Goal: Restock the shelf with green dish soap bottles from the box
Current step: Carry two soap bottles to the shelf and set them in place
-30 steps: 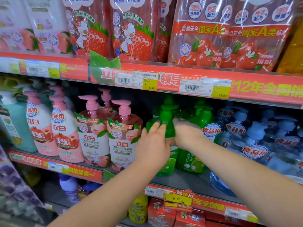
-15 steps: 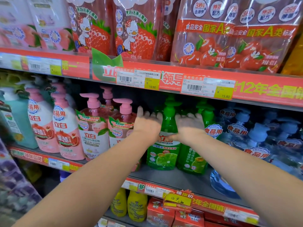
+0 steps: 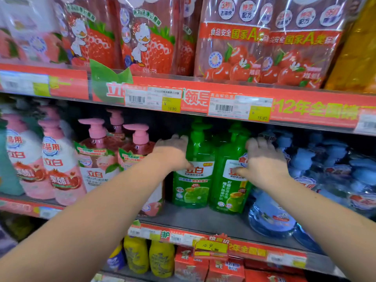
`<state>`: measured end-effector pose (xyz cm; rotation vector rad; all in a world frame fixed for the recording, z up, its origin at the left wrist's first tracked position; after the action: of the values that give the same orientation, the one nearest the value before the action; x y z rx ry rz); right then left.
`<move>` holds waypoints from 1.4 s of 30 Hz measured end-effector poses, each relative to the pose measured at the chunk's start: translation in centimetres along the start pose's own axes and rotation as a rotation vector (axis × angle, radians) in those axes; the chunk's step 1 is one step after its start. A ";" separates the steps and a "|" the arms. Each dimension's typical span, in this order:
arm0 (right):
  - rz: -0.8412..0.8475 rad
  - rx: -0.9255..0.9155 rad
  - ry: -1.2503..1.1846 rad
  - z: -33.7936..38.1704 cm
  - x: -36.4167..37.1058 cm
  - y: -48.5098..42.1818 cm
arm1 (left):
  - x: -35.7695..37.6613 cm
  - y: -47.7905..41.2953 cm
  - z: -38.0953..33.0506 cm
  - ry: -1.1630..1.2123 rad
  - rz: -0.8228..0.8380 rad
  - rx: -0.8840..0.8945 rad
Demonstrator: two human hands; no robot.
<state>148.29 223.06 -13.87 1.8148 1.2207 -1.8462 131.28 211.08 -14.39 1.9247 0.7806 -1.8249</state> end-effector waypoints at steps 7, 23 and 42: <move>0.186 0.091 0.040 -0.4 1.7 -1.5 | 0.3 -0.2 -0.1 -0.108 0.014 0.049; 0.202 0.040 -0.039 -0.4 1.7 -1.8 | 0.1 -0.8 -0.7 -0.206 0.032 0.020; 0.167 0.076 -0.029 -0.6 2.3 -3.5 | 0.4 -2.7 -0.9 -0.106 0.006 -0.010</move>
<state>145.83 226.46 -14.57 1.8610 0.9700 -1.8408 130.30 213.84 -14.41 1.8052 0.7469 -1.8991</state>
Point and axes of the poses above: each hand's wrist, its own y-axis away from the middle knuckle, its own x-axis out of the palm, z = x × y, the point moved 2 cm from there along -y, towards the middle knuckle, and after that the axes turned 5 degrees about y, right-handed, at the moved point
